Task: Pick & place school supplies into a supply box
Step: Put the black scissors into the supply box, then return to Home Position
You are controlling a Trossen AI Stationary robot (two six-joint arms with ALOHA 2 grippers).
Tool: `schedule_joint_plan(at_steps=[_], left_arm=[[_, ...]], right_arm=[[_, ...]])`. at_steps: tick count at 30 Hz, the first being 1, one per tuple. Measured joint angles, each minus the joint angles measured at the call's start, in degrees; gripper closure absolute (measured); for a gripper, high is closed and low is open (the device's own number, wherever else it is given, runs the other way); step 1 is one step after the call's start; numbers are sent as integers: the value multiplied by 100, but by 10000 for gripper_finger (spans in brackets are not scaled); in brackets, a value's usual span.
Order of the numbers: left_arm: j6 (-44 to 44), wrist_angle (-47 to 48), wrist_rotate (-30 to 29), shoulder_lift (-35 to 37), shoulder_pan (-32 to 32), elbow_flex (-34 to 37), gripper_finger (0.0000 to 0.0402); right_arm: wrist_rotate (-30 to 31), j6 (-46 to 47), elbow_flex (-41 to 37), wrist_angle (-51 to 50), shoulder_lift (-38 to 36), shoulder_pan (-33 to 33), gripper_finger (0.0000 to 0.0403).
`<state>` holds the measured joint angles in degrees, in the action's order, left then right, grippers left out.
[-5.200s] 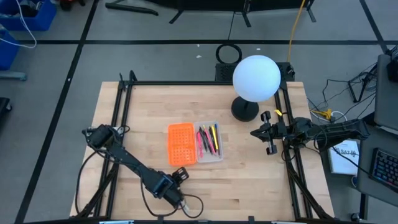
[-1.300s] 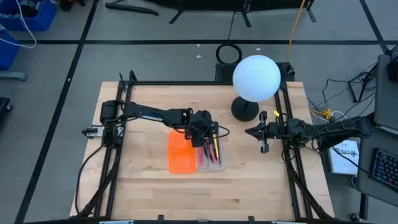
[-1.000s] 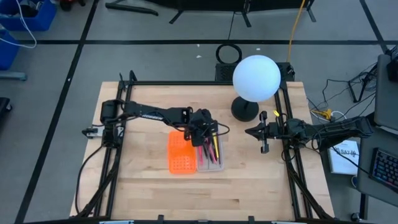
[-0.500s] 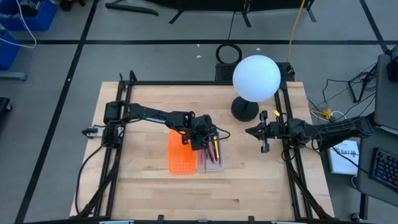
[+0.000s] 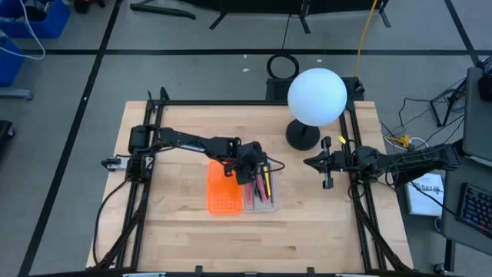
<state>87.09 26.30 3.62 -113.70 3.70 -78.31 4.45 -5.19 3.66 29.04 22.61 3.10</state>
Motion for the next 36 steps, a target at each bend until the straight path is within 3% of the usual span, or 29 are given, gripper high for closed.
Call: schedule_joint_plan(at_steps=[11,21,28,33,36], left_arm=[[-22,284,-48,-21,117,-76,360],[-226,-29,-68,-21,-6,-76,355],[-830,-43,-150,-16,3,-76,299],[-745,-43,-399,-10,-21,-76,259],[-627,115,-573,134,-98,-77,257]], right_arm=[[0,-1,0,15,0,-1,403],[-2,-22,-1,85,0,2,403],[-2,-20,0,82,0,-1,403],[-2,-7,0,85,0,0,403],[-4,-7,-2,83,0,-1,403]])
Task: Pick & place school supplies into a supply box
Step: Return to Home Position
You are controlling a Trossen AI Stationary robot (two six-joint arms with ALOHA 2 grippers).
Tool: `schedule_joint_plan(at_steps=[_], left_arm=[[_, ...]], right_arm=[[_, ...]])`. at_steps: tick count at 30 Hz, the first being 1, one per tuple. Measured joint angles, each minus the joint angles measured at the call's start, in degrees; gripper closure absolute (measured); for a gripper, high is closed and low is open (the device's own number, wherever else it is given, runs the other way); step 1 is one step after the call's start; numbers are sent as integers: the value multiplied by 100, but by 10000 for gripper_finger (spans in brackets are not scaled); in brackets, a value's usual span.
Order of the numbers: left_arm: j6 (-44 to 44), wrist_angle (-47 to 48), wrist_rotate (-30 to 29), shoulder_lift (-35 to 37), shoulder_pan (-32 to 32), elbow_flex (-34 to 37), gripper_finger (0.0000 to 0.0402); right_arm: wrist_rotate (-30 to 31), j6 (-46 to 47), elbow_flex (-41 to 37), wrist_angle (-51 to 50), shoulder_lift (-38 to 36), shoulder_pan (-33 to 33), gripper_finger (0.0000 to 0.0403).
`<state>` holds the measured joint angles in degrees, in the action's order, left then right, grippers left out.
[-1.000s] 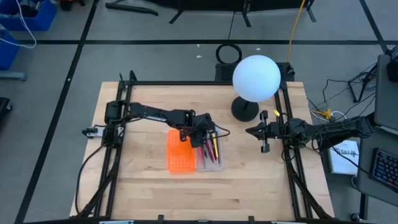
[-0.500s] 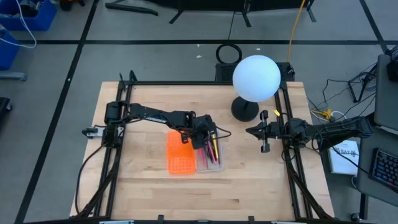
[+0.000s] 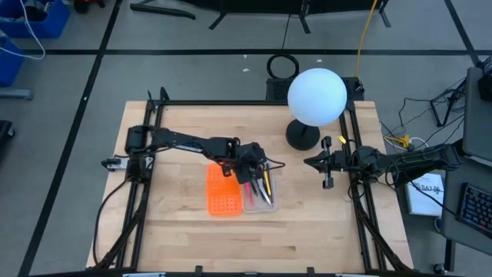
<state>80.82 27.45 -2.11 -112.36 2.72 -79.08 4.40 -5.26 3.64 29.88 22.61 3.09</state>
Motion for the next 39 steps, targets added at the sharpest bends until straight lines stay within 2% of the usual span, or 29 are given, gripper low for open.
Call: schedule_joint_plan(at_steps=[2,5,8,10,12,14,17,21,24,27,32,39], left_arm=[[5,274,2,235,-108,-1,273],[-325,724,24,777,-323,-1,319],[-1297,1033,125,1519,-445,62,381],[-2181,1049,147,2149,-378,343,392],[-2757,916,282,2926,-229,960,396],[-3227,343,684,3815,-112,1814,397],[-4273,-1258,1319,5206,-59,3279,398],[-6624,-3269,1256,6788,-125,4951,399],[-7229,-3871,1235,7759,-266,5725,399],[-7146,-3848,738,8619,-728,6164,400],[-6956,-2905,-343,9898,-1539,6277,400],[-7050,-1891,-1349,10515,-2231,6313,401]], right_arm=[[0,1,1,-4,0,1,403],[-6,2,1,-20,1,0,403],[-15,2,1,-103,2,2,403],[-17,2,2,-142,-6,2,403],[-17,2,0,-154,-7,2,403],[-17,-2,2,-198,-9,2,403],[-15,-13,1,-299,-9,2,403],[-9,-58,0,-480,-7,2,403],[-3,55,1,-440,-21,2,403],[19,153,2,-482,-223,2,403],[39,468,109,-1275,-771,2,403],[181,495,155,-1788,-1663,0,403]])
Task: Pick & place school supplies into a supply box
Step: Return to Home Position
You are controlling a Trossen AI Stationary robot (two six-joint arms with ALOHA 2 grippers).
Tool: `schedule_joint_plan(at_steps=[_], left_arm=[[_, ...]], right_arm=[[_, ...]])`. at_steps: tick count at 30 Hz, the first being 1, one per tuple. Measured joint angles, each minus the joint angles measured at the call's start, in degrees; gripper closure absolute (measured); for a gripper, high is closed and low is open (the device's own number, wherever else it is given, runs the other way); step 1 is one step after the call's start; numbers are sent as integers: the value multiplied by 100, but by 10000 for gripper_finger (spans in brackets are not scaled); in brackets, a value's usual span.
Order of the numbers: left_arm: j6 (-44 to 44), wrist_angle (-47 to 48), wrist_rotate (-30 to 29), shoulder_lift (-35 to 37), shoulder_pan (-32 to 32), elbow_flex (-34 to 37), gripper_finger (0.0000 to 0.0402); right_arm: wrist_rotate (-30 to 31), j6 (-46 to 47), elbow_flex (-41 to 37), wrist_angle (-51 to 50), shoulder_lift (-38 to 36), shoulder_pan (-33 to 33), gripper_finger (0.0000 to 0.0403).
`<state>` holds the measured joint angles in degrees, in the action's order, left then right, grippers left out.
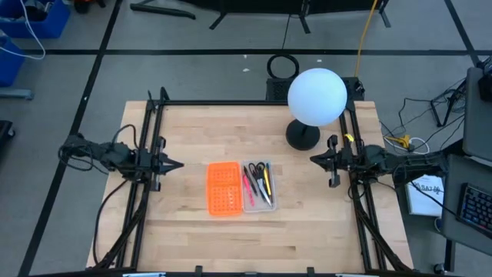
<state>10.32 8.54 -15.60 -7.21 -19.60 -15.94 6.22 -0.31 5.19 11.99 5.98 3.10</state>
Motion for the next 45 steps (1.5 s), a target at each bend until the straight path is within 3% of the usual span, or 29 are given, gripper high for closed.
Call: schedule_joint_plan(at_steps=[3,7,15,20,26,32,39,45], left_arm=[[-12,256,-253,117,-168,2,401],[-65,380,-551,233,-273,0,401],[-367,421,-644,276,-402,80,401],[-327,-183,-978,287,-413,719,401],[-349,-960,-657,287,-413,1429,401],[-46,-1355,-174,270,-325,1539,401],[-129,-1148,94,91,526,1523,401],[-506,-990,958,-186,1337,1521,399]], right_arm=[[84,-99,1,-325,-417,-7,403],[874,-124,90,-798,-585,-16,403],[-15,58,121,-852,-592,-2,403],[-31,43,-153,-680,-586,-11,403],[-29,73,-280,-352,-589,-13,403],[-31,47,-343,-304,-590,-13,403],[295,-63,-424,-397,-567,-19,403],[392,-91,-428,-504,-564,-40,403]])
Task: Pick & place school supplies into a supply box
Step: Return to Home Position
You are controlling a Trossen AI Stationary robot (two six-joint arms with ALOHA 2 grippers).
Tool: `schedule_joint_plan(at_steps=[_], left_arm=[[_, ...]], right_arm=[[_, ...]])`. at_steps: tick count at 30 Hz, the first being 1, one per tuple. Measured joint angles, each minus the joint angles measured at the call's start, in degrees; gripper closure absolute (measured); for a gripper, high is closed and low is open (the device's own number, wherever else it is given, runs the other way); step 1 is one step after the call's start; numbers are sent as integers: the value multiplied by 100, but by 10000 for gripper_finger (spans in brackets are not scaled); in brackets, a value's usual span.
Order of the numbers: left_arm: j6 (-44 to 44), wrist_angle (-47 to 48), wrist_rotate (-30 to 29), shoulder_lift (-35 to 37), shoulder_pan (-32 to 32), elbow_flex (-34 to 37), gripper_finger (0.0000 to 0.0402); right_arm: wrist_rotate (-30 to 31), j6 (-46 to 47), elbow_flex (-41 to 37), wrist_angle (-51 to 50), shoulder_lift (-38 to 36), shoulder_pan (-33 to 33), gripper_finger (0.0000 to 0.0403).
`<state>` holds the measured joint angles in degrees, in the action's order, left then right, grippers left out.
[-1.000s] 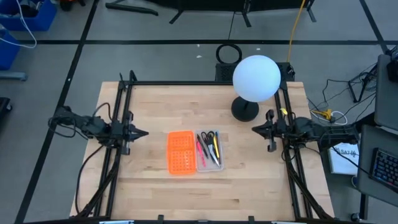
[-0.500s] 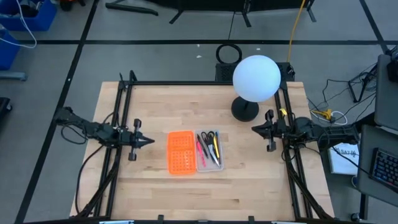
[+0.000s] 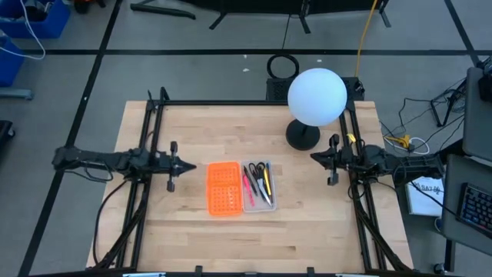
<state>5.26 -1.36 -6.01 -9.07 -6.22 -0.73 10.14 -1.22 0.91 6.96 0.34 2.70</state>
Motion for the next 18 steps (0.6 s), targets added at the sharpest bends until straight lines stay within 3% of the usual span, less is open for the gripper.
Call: schedule_joint_plan(at_steps=[9,18], left_arm=[[-90,-93,152,-424,140,11,364],[-107,-239,148,-442,138,20,358]], right_arm=[[-270,350,-4,-33,19,2,403],[-270,355,-4,-34,19,2,403]])
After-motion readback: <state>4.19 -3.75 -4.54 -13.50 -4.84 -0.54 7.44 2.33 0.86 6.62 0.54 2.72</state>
